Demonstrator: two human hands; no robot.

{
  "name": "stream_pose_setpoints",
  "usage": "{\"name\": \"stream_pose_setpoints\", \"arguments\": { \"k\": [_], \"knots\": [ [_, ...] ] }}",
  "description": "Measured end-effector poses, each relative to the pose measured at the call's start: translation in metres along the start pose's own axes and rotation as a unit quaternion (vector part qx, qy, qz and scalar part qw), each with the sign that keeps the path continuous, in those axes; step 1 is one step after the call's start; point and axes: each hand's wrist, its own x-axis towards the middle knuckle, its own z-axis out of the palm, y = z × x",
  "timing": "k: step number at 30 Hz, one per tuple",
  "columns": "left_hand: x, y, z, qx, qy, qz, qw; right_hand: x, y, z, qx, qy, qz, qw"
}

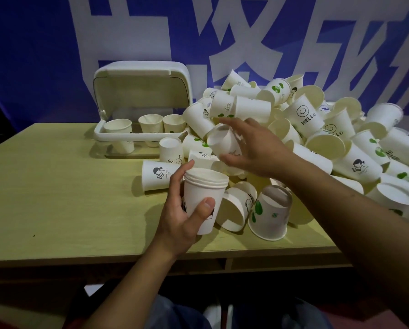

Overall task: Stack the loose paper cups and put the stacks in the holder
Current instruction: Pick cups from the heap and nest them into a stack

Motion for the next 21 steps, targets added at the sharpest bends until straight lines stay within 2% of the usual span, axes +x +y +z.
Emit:
{"name": "stream_pose_setpoints", "arguments": {
  "k": [4,6,12,18,21],
  "knots": [
    [0.0,0.0,0.0,-0.012,-0.012,-0.006,1.0,-0.003,-0.013,-0.01,0.146,0.095,-0.01,0.985],
    [-0.001,0.001,0.0,-0.014,-0.019,-0.008,1.0,-0.008,-0.022,-0.01,0.201,0.111,-0.007,0.973],
    [-0.002,0.001,-0.001,-0.002,-0.022,-0.002,1.0,-0.027,-0.041,0.001,0.249,0.096,-0.086,0.96],
    [-0.001,0.004,0.001,-0.016,-0.006,0.004,1.0,-0.035,-0.048,0.007,0.376,0.111,-0.031,0.919],
    [-0.002,0.001,0.0,-0.011,-0.002,0.009,1.0,-0.039,-0.047,0.001,0.356,0.065,-0.034,0.931]
  ]
}}
